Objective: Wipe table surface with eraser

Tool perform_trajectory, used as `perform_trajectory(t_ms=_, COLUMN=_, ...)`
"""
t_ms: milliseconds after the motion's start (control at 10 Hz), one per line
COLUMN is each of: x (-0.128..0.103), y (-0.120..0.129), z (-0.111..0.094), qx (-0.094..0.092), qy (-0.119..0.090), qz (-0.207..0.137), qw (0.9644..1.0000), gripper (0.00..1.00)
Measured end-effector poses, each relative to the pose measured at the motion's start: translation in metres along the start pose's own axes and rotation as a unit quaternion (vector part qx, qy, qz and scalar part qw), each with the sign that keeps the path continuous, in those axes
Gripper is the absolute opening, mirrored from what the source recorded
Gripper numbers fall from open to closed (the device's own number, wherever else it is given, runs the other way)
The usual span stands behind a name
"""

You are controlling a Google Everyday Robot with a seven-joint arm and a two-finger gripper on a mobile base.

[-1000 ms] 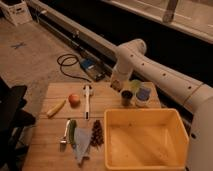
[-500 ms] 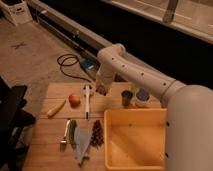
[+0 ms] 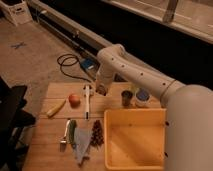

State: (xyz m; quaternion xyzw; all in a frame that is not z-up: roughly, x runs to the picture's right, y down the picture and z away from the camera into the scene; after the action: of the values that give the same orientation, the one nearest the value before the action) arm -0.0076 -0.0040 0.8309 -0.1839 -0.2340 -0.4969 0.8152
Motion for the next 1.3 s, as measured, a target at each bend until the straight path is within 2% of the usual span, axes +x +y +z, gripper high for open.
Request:
perform_trajectory(t_ms=200, x=-0.001, y=-0.002, z=0.011, qx=-0.004, qy=-0.003, qz=0.003, qw=1.0000, gripper=0.00)
perform_trajectory(t_ms=500, x=-0.012, y=-0.005, z=0.061, qx=-0.013, qy=-0.030, qz=0.001, qw=0.9995, gripper=0.00)
perform_trajectory(t_ms=700, x=-0.025, y=-0.010, z=0.099, qx=-0.019, qy=-0.056, qz=-0.001, qw=0.9983, gripper=0.00)
perform_trajectory(t_ms=800, x=-0.031, y=-0.013, z=0.109, qx=-0.022, qy=-0.067, qz=-0.002, qw=0.9975, gripper=0.00)
perform_trajectory(t_ms=1100, x=-0.045, y=-0.003, z=0.127, qx=-0.040, qy=-0.094, qz=0.006, qw=0.9947, gripper=0.00)
perform_trajectory(t_ms=1300, x=-0.051, y=0.012, z=0.131, qx=-0.063, qy=-0.107, qz=0.021, qw=0.9920, gripper=0.00)
